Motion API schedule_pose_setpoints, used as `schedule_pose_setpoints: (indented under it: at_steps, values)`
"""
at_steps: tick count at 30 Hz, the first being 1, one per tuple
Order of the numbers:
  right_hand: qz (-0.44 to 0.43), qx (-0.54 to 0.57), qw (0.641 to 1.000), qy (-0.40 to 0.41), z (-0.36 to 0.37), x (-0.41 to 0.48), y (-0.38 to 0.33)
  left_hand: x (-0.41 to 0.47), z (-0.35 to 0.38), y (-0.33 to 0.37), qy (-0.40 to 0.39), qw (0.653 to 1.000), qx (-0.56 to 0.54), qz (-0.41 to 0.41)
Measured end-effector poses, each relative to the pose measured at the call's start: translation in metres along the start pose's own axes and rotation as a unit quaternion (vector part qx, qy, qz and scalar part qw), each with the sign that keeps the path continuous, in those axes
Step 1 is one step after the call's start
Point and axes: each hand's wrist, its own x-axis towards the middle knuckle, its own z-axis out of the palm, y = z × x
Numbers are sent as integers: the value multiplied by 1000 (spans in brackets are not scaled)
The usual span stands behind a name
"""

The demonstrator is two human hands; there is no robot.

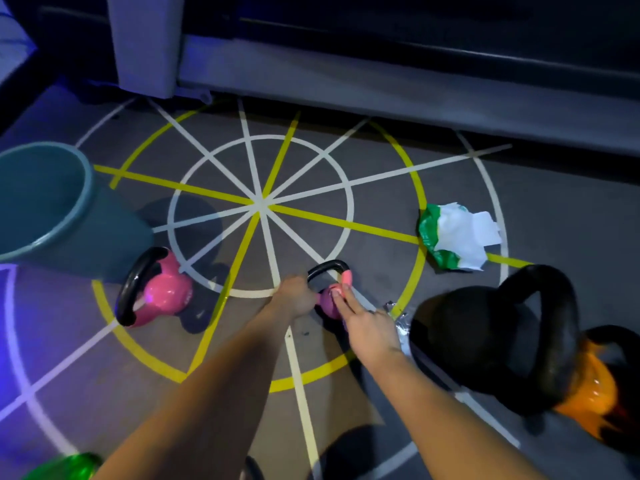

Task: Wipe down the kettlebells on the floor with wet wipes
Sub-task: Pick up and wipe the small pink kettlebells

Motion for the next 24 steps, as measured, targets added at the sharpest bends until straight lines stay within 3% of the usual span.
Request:
schedule_pose_setpoints:
  at_steps: [2, 7, 12, 16, 20, 24]
  values:
    - [2, 18, 1000, -14, -1, -2, 3, 2, -3, 1, 1, 1000, -16, -9]
    - [6, 2, 999, 51, 20, -8, 12, 10, -9, 10, 10, 995, -99, -32]
    - [27, 32, 998, -56, 9, -29, 20, 0, -3, 5, 29, 997, -70, -25]
    - [82, 79, 992, -63, 11, -51, 40, -34, -6, 38, -27, 989, -148, 10]
    - [158, 142, 974, -73, -10, -76, 55, -65, 24, 87, -102, 994, -38, 10]
    - [196, 213, 956, -43, -32, -102, 68, -89, 70, 103, -58, 998, -3, 20]
